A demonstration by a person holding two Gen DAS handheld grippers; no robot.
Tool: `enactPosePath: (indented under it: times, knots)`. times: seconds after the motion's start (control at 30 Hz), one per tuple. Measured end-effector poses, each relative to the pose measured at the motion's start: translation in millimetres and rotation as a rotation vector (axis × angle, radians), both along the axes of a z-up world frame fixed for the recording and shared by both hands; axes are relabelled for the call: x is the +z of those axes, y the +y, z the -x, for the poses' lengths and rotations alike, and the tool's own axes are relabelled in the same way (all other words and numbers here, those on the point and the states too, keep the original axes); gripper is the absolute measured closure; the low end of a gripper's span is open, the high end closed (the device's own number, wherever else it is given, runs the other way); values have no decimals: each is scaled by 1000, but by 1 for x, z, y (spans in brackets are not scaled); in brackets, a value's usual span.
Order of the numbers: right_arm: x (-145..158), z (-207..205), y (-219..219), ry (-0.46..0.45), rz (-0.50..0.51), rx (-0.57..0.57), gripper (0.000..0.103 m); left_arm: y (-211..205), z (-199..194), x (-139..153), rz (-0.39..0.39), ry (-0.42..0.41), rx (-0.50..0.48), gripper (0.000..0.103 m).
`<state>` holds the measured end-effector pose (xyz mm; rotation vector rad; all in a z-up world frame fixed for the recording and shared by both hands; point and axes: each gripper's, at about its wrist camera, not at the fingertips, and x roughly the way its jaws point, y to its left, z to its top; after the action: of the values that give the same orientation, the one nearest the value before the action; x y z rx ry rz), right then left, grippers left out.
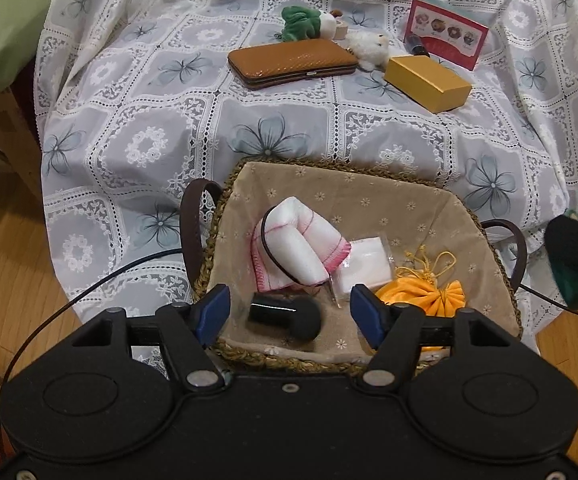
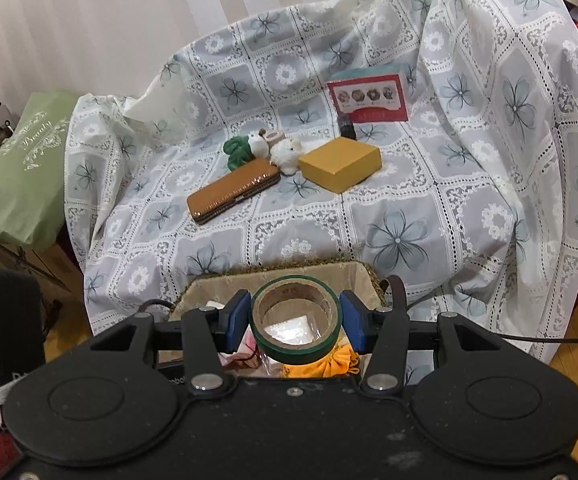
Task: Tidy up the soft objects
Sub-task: 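Lower the green tape roll into the basket and open the right tool, then move both tools from the basket back toward the cloth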
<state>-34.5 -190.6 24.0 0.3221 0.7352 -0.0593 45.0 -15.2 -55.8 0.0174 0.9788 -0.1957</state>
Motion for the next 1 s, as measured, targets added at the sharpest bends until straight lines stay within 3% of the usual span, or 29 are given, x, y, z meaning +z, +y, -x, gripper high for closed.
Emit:
enactPosePath:
  times: [0.37,1.0]
  knots:
    - [-5,-5,1,42,12,0,53,0,4,4,-33,-38,6,34]
    - [-1,-4,0,23,21,7,46,1,5,4,-40,-41,1,33]
